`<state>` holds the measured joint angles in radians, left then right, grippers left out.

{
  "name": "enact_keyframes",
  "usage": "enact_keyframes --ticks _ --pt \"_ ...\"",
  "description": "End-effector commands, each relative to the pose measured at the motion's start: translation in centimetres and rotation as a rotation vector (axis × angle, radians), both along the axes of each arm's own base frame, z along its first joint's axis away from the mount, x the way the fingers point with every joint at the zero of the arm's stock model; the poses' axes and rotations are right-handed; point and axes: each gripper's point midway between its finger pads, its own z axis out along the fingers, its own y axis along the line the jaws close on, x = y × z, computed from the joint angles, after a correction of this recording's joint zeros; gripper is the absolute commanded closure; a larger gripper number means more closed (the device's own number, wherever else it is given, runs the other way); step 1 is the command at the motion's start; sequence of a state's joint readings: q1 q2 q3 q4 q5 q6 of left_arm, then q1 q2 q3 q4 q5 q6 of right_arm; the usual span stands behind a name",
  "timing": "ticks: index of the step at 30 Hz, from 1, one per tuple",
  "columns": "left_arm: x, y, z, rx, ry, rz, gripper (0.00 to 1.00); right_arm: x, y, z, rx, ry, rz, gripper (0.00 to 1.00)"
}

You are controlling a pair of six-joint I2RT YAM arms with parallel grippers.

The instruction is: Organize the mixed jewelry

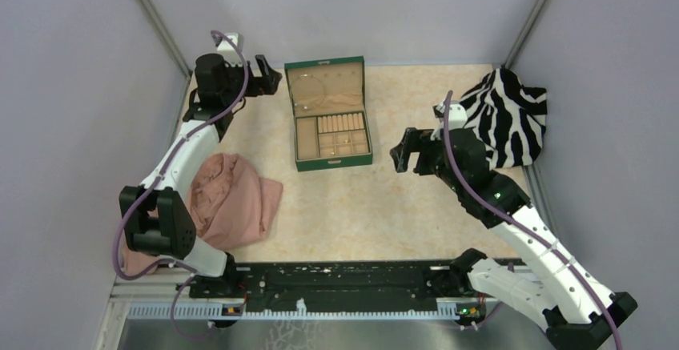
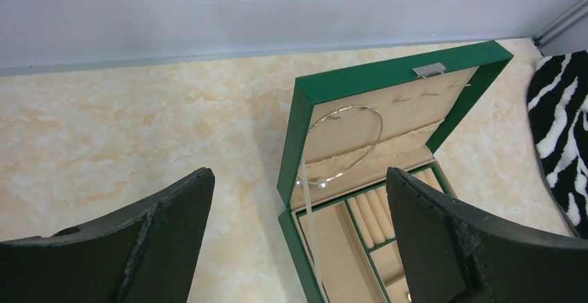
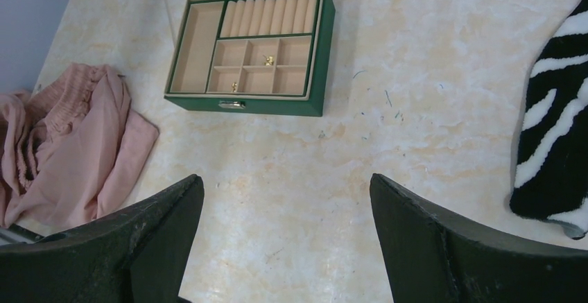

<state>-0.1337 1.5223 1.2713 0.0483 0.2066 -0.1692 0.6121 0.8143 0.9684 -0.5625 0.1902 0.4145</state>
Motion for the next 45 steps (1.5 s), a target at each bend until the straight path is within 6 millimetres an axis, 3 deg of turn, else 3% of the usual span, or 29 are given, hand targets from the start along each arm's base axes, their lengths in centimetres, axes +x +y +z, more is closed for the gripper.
enact_keyframes --ticks 1,5,9,16,21,24,28,29,37,42,45 --pt "0.9 0.1 1.4 0.045 -0.035 0.024 0.01 0.2 0.3 1.3 0.051 -0.045 0.002 0.12" --pt "2.2 -0.2 0.2 0.136 0.016 0.078 0.01 0.1 0.4 1.0 0.050 -0.039 0.005 0.12" --pt "4.0 -1.4 0.2 0.099 0.037 0.098 0.01 0.3 0.7 1.0 0.038 -0.033 0.016 0.12" --pt "9.7 -2.7 0.2 0.049 0.102 0.133 0.01 1.1 1.6 1.7 0.048 -0.031 0.036 0.12" --pt "12.6 -4.5 -2.4 -0.013 0.194 0.080 0.01 1.0 2.0 1.6 0.071 -0.016 0.038 0.13" --pt "13.0 -5.3 -3.9 -0.017 0.266 0.048 0.01 0.8 1.8 1.5 0.071 -0.008 0.030 0.13" --pt "10.6 -6.2 -5.2 -0.021 0.333 -0.030 0.01 0.6 1.3 1.6 0.070 -0.014 0.014 0.13" --pt "9.5 -6.5 -6.4 -0.025 0.364 -0.059 0.01 0.6 1.3 1.5 0.069 -0.015 0.012 0.13" --pt "-0.1 -8.5 -7.6 0.040 0.415 -0.116 0.01 0.9 1.9 0.7 0.063 -0.003 0.035 0.13" --pt "-4.7 -9.8 -6.1 0.149 0.385 -0.131 0.01 1.0 1.7 0.4 0.055 -0.011 0.030 0.13" --pt "-6.6 -12.1 -5.3 0.201 0.319 -0.186 0.01 1.2 1.8 0.0 0.060 -0.011 0.027 0.13"
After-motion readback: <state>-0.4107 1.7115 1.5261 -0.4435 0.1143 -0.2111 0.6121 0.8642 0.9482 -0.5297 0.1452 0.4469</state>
